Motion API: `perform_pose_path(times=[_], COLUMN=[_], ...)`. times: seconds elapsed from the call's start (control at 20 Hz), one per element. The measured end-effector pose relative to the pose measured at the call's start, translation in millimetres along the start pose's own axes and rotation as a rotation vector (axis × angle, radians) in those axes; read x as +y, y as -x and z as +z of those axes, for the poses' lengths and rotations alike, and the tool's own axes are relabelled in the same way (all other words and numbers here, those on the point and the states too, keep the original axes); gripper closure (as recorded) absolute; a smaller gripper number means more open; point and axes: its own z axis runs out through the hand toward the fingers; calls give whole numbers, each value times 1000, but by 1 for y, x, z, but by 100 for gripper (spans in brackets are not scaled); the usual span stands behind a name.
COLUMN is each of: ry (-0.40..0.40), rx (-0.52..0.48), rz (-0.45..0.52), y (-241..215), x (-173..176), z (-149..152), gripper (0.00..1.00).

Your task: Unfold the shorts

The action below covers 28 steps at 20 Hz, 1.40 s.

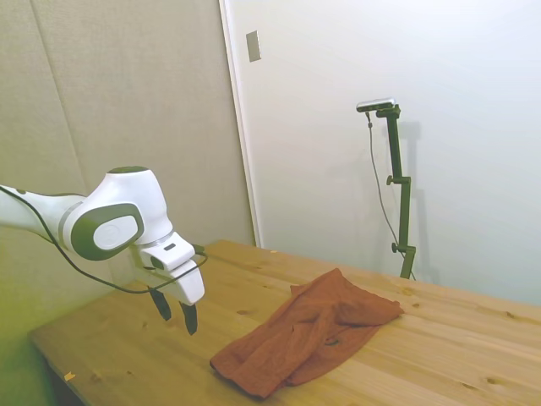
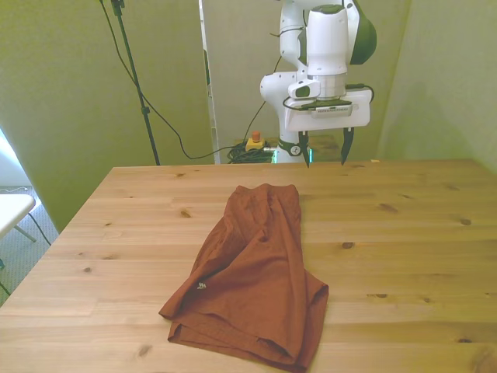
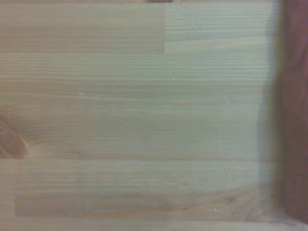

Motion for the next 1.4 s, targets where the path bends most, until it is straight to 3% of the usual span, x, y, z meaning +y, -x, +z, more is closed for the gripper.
perform_pose_path(times=[0.3, 0.6, 0.9, 1.3, 1.35, 1.4], ry=[-12, -77, -130, -144, -150, -161], rx=[37, 10, -126, -277, -283, -290], rz=[29, 179, 293, 320, 320, 314], y=[-23, -116, -180, -219, -222, -224], x=[8, 85, 165, 191, 192, 191], z=[-17, -46, -12, 43, 47, 49], gripper=[0, 0, 0, 0, 100, 100])
